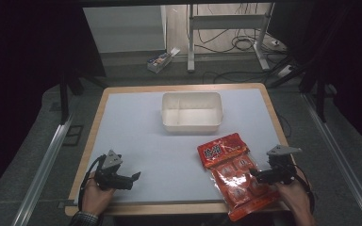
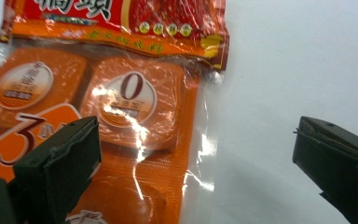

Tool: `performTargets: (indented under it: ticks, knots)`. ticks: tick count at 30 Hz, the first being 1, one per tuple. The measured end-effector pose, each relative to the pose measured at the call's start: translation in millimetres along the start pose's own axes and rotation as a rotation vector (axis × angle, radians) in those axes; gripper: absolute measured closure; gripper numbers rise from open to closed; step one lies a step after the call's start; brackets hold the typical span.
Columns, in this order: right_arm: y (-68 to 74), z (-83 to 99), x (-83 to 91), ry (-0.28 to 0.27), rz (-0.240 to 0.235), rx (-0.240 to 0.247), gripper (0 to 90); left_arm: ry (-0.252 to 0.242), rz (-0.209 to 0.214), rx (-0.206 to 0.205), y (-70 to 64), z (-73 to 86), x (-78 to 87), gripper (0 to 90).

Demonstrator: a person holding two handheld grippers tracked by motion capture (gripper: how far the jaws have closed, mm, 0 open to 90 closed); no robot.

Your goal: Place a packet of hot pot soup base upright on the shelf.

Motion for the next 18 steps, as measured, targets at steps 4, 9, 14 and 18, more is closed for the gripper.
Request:
performTargets:
  ticks: [4,9,14,18]
  knots:
    - [-2.4,1.5,-0.8,-0.013,-0.026,-0.007,0.9,0.006,-0.026,-0.059,-4.6,-1.2,-1.6,0.6]
    - [-2.0,1.3,-0.4,-0.011,-0.017,-0.008,0.9,-0.014,-0.025,-0.041,-2.4,-1.9,0.1,1.7]
    - [-3.4,1.3,-2.3,-0.015,-0.017,-0.024,0.8,-0.014,-0.021,-0.036,-1.7,-1.7,-0.8,2.2]
    - [-5.2,1.6,-2.8,-0.029,-0.026,-0.048,0.8,-0.01,-0.021,-0.045,-2.2,-2.0,-1.7,2.3]
Point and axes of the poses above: each handheld gripper's, and its own axes: x roughly backward along the jaws, z roughly out of its underside, y roughly to its left, the point moved 2 cm from there along -x, roughly forward along the jaws, and after that the axes turned 4 degrees about -z, right-handed, at the moved point
